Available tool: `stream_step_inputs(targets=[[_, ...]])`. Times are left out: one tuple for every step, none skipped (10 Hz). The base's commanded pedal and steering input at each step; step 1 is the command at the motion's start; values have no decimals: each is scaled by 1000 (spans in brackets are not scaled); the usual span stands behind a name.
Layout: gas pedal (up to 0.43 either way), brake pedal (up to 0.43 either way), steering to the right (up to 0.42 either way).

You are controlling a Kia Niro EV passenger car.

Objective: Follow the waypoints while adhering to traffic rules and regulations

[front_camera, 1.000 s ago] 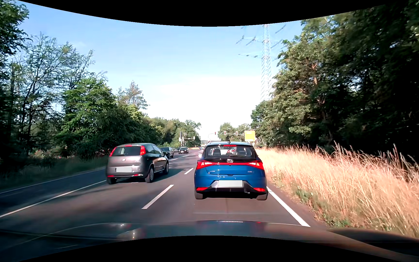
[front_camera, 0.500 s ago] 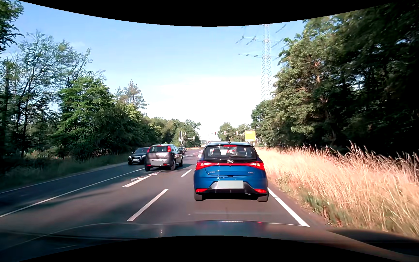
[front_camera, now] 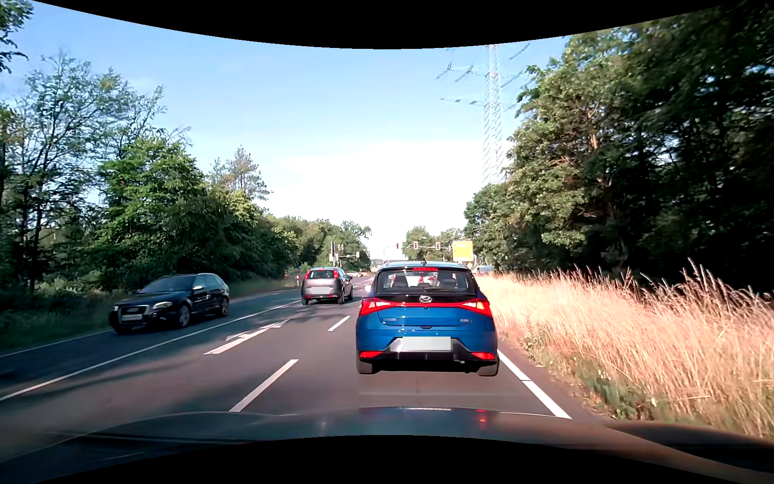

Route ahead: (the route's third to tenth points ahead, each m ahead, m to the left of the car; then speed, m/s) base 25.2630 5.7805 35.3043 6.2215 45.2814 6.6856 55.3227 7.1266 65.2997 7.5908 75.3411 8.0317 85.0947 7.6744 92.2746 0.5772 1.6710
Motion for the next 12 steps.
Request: stream_step_inputs(targets=[[0,0,-2],[0,18,-2],[0,55,-2],[0,91,-2],[0,122,-2],[0,140,-2],[0,152,-2],[0,165,-2],[0,183,-2],[0,195,-3],[0,201,-5],[0,201,-8]])
